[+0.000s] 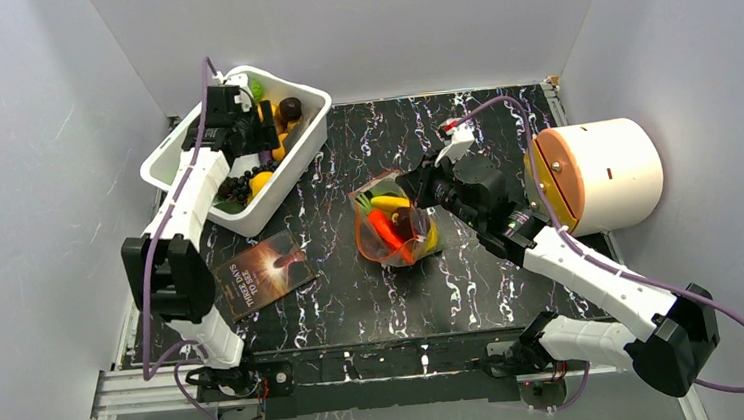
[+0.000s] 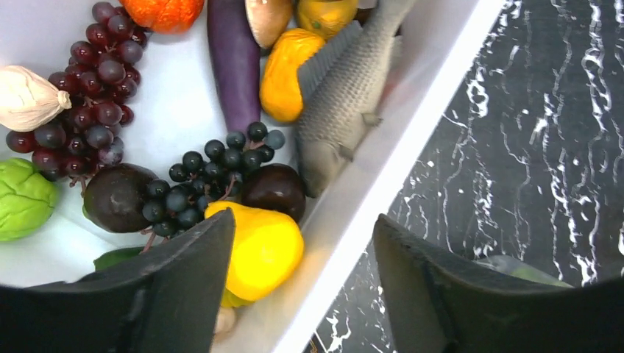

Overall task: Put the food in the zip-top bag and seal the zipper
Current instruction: Pick up the fake fruit from the bin.

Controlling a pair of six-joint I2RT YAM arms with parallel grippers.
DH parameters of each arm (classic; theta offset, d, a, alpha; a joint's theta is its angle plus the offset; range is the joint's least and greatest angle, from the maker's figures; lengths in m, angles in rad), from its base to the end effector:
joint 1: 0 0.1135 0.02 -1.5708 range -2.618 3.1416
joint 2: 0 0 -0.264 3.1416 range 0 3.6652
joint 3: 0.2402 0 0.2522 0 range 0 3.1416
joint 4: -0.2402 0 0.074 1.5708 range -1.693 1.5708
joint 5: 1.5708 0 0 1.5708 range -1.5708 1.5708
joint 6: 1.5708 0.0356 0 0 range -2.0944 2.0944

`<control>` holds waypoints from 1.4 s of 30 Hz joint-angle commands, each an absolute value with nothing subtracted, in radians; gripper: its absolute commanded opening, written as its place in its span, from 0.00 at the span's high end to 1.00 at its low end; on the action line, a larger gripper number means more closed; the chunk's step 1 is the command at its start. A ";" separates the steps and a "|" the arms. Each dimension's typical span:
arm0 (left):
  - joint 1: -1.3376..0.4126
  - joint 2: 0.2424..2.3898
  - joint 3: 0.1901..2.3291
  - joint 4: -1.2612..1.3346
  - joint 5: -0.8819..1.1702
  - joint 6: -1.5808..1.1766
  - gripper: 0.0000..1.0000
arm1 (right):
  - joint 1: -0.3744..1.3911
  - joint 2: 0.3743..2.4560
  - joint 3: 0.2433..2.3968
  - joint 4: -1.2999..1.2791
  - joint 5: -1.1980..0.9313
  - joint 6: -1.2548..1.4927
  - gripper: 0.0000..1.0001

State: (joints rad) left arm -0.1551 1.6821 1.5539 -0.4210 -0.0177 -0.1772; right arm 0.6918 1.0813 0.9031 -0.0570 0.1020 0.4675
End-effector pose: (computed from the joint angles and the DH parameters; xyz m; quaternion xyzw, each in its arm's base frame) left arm 0.3888 -0.0602 0.3468 -0.0140 0.8722 -0.0732 0.4834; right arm 0.1979 0.1592 0.3366 -0.0564 0.7828 0.3053 0.5394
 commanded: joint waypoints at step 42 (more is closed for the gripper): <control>-0.064 2.419 2.143 0.022 0.330 -0.201 0.24 | 0.689 1.138 1.057 -0.051 0.145 0.445 1.00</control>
State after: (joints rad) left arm -0.0681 2.4138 2.0895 -0.0288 0.2783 -0.1967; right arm 0.6918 1.1511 0.9897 -0.1326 0.1287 0.4480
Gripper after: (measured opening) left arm 0.774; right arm 0.009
